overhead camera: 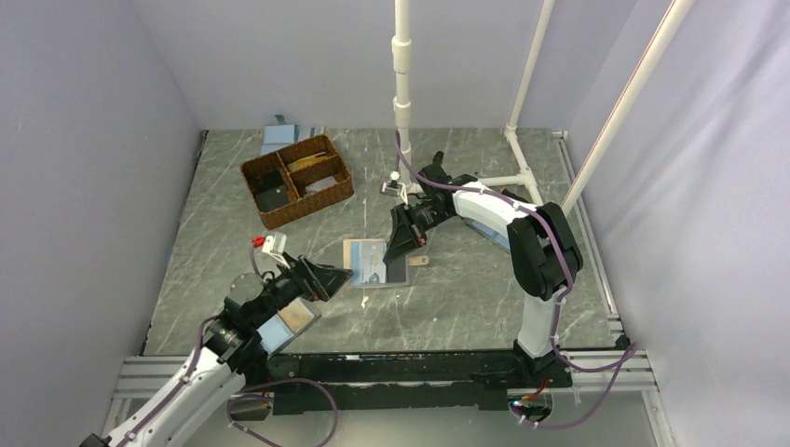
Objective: Take the credit cards out of the card holder
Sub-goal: Remove the credit card from the card holder.
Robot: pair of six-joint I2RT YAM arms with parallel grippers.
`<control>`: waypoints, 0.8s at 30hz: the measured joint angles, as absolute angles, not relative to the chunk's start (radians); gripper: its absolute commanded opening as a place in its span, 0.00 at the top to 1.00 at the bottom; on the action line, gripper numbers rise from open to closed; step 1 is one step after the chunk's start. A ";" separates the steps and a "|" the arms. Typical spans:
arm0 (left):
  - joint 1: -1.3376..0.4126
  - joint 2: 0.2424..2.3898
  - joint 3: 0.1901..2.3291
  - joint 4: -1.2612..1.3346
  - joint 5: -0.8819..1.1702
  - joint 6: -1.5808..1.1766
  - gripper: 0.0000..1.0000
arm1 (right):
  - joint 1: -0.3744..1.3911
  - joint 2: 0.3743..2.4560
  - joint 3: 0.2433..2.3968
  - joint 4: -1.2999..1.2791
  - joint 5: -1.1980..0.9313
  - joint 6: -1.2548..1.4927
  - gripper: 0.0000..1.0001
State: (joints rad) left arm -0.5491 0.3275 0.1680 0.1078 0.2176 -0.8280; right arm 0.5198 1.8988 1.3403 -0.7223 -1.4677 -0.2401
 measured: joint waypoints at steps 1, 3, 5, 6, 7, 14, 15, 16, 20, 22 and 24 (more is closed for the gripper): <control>-0.549 0.345 0.167 0.116 0.225 -0.828 0.02 | 0.521 1.899 1.341 -0.726 -1.468 -0.244 1.00; -0.549 0.394 0.165 0.150 0.246 -0.828 0.06 | 0.523 1.900 1.341 -0.732 -1.468 -0.248 1.00; -0.549 0.453 0.165 0.197 0.267 -0.830 0.15 | 0.525 1.902 1.342 -0.737 -1.468 -0.254 1.00; -0.548 0.480 0.165 0.220 0.275 -0.832 0.18 | 0.526 1.904 1.342 -0.740 -1.468 -0.258 1.00; -0.548 0.507 0.165 0.244 0.283 -0.836 0.22 | 0.527 1.906 1.342 -0.744 -1.468 -0.263 1.00; -0.545 0.667 0.157 0.427 0.345 -0.852 0.74 | 0.534 1.918 1.351 -0.770 -1.467 -0.288 1.00; -0.544 0.675 0.157 0.443 0.352 -0.860 0.87 | 0.534 1.919 1.352 -0.771 -1.467 -0.289 1.00; -0.543 0.684 0.157 0.465 0.364 -0.859 0.97 | 0.534 1.920 1.353 -0.772 -1.467 -0.290 1.00; -0.538 0.696 0.155 0.533 0.406 -0.860 1.00 | 0.532 1.921 1.356 -0.773 -1.467 -0.294 1.00; -0.533 0.693 0.152 0.543 0.418 -0.860 1.00 | 0.532 1.921 1.356 -0.773 -1.467 -0.292 1.00; -0.528 0.680 0.146 0.546 0.423 -0.862 1.00 | 0.532 1.921 1.356 -0.770 -1.467 -0.288 1.00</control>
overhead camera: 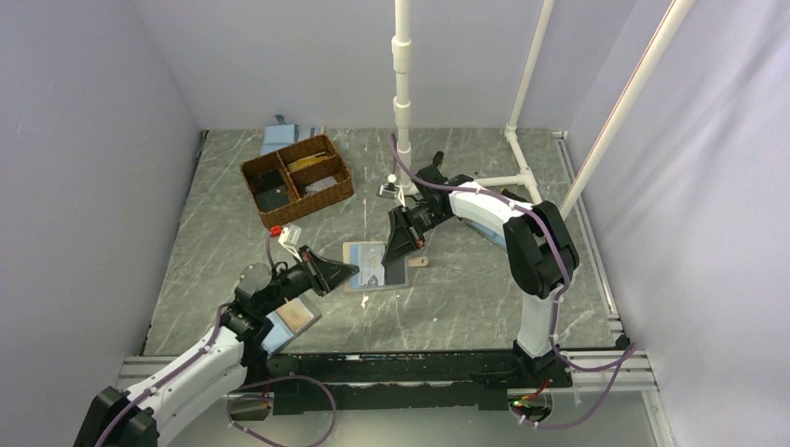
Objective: Take the credit cards out of the card holder
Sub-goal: Remove the credit card from the card holder.
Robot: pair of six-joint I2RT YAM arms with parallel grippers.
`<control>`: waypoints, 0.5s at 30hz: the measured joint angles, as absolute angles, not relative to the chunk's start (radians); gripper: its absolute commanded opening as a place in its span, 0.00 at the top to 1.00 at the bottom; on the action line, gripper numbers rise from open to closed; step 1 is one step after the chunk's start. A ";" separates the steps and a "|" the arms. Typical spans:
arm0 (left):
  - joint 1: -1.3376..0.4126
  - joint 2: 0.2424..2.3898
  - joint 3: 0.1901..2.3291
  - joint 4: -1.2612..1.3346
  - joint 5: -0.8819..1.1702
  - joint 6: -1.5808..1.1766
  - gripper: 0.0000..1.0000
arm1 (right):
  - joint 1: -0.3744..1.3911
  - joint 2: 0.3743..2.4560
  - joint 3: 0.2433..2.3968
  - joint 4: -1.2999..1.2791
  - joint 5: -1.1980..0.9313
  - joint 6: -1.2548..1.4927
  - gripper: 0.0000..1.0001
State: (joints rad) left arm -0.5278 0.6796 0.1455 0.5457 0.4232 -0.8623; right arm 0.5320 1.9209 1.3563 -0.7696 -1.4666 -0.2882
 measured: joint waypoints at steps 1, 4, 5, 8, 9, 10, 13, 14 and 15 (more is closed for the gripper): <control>-0.525 0.669 0.139 0.548 0.426 -0.863 1.00 | 0.533 1.921 1.357 -0.766 -1.467 -0.286 1.00; -0.513 0.624 0.112 0.554 0.432 -0.880 1.00 | 0.540 1.921 1.357 -0.760 -1.467 -0.281 1.00; -0.508 0.610 0.105 0.557 0.435 -0.886 1.00 | 0.540 1.921 1.357 -0.758 -1.467 -0.279 1.00; -0.496 0.583 0.092 0.558 0.448 -0.902 1.00 | 0.546 1.921 1.357 -0.754 -1.469 -0.277 1.00; -0.492 0.577 0.089 0.559 0.451 -0.906 1.00 | 0.548 1.921 1.357 -0.753 -1.472 -0.277 1.00; -0.488 0.575 0.086 0.561 0.454 -0.911 1.00 | 0.549 1.921 1.357 -0.751 -1.473 -0.277 1.00; -0.481 0.576 0.085 0.567 0.464 -0.923 1.00 | 0.550 1.921 1.357 -0.750 -1.476 -0.277 1.00; -0.479 0.579 0.084 0.574 0.469 -0.928 1.00 | 0.550 1.921 1.357 -0.750 -1.476 -0.277 1.00; -0.476 0.584 0.083 0.583 0.474 -0.934 1.00 | 0.550 1.921 1.357 -0.750 -1.477 -0.277 1.00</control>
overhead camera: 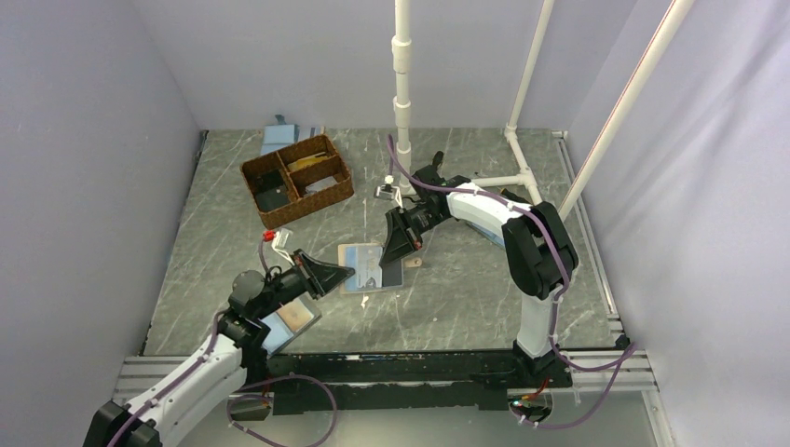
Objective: Take the credit cards out of the card holder
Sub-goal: Remove the credit card from the card holder.
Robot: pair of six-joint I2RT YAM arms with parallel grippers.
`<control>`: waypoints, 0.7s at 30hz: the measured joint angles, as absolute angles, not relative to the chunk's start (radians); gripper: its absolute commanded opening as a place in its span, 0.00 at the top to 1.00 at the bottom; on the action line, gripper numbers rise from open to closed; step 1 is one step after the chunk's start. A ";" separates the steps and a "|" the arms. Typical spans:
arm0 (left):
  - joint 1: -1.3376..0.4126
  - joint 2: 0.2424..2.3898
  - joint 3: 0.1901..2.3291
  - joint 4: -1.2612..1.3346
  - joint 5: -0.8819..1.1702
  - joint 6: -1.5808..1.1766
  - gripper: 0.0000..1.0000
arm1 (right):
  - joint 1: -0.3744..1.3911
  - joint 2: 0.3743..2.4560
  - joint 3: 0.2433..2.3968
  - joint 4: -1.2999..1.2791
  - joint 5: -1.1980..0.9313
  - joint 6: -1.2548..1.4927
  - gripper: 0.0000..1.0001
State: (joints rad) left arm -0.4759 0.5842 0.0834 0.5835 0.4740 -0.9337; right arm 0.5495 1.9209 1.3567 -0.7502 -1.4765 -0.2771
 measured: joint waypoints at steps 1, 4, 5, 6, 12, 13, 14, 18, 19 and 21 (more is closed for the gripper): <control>-0.474 0.588 0.082 0.591 0.476 -0.939 1.00 | 0.550 1.921 1.357 -0.750 -1.477 -0.277 1.00; -0.465 0.607 0.068 0.632 0.485 -0.958 1.00 | 0.550 1.921 1.357 -0.750 -1.476 -0.278 1.00; -0.461 0.616 0.065 0.647 0.492 -0.965 1.00 | 0.550 1.921 1.357 -0.751 -1.476 -0.278 1.00; -0.458 0.621 0.064 0.656 0.496 -0.970 1.00 | 0.550 1.921 1.358 -0.751 -1.476 -0.278 1.00; -0.440 0.638 0.062 0.692 0.521 -0.994 1.00 | 0.551 1.921 1.361 -0.747 -1.484 -0.276 1.00; -0.438 0.637 0.062 0.691 0.521 -0.994 1.00 | 0.552 1.921 1.361 -0.742 -1.484 -0.273 1.00; -0.436 0.634 0.062 0.690 0.520 -0.995 1.00 | 0.556 1.921 1.361 -0.735 -1.484 -0.268 1.00; -0.432 0.595 0.062 0.662 0.520 -0.997 1.00 | 0.569 1.921 1.361 -0.727 -1.484 -0.262 1.00; -0.431 0.583 0.062 0.654 0.520 -0.997 1.00 | 0.572 1.921 1.361 -0.727 -1.485 -0.262 1.00; -0.430 0.557 0.061 0.632 0.520 -0.997 1.00 | 0.576 1.921 1.362 -0.728 -1.485 -0.263 1.00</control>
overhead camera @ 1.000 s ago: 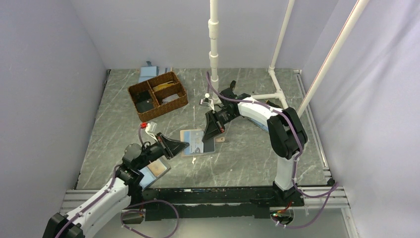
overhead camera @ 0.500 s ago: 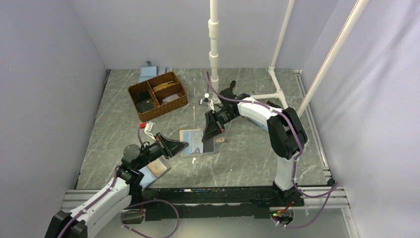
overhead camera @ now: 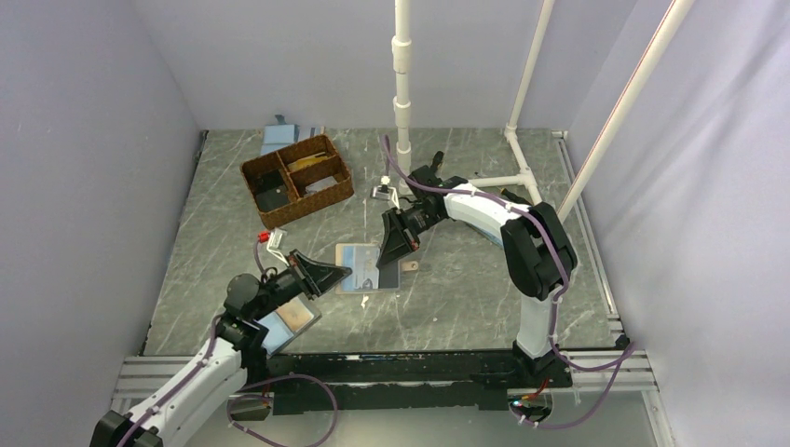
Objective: Take the credit cards out of the card holder
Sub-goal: Remove the credit card from the card holder.
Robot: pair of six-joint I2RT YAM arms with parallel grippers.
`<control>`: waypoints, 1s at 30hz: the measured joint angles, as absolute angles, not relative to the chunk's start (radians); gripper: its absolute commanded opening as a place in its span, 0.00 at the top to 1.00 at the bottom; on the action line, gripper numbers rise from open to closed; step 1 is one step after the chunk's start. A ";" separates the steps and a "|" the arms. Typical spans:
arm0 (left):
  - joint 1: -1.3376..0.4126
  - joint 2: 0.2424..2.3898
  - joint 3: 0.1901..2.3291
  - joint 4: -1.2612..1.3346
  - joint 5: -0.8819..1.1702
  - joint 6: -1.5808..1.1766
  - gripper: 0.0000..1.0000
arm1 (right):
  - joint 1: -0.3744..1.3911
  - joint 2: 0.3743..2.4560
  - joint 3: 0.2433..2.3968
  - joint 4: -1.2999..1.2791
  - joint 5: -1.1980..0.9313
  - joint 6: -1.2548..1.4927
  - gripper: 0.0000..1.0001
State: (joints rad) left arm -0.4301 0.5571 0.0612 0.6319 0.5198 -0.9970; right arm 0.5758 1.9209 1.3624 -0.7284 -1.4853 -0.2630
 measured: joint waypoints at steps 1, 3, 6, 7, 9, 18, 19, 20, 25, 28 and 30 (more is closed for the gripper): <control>-0.430 0.549 0.061 0.624 0.519 -0.997 1.00 | 0.577 1.921 1.363 -0.729 -1.485 -0.264 1.00; -0.427 0.537 0.060 0.611 0.520 -0.997 1.00 | 0.577 1.921 1.365 -0.731 -1.485 -0.266 1.00; -0.423 0.538 0.060 0.608 0.521 -0.998 1.00 | 0.571 1.921 1.368 -0.733 -1.484 -0.270 1.00; -0.422 0.544 0.060 0.612 0.521 -0.999 1.00 | 0.569 1.921 1.369 -0.733 -1.485 -0.270 1.00; -0.419 0.563 0.060 0.626 0.524 -1.002 1.00 | 0.566 1.921 1.369 -0.734 -1.485 -0.271 1.00; -0.413 0.685 0.060 0.745 0.542 -1.024 1.00 | 0.545 1.922 1.369 -0.755 -1.483 -0.288 1.00; -0.413 0.688 0.060 0.750 0.544 -1.028 1.00 | 0.544 1.923 1.370 -0.757 -1.483 -0.289 1.00; -0.413 0.689 0.060 0.752 0.545 -1.031 1.00 | 0.544 1.923 1.370 -0.761 -1.484 -0.291 1.00; -0.413 0.678 0.060 0.749 0.546 -1.034 1.00 | 0.541 1.928 1.378 -0.781 -1.484 -0.307 0.99; -0.402 0.655 0.060 0.741 0.543 -1.034 1.00 | 0.522 1.933 1.381 -0.803 -1.482 -0.316 0.99; -0.395 0.645 0.060 0.736 0.537 -1.034 1.00 | 0.510 1.936 1.381 -0.812 -1.482 -0.319 0.99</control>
State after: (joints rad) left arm -0.3954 0.6449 0.0601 0.7364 0.5369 -1.0340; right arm 0.5098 1.9358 1.3808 -0.8124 -1.4818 -0.3187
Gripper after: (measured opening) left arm 0.025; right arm 0.010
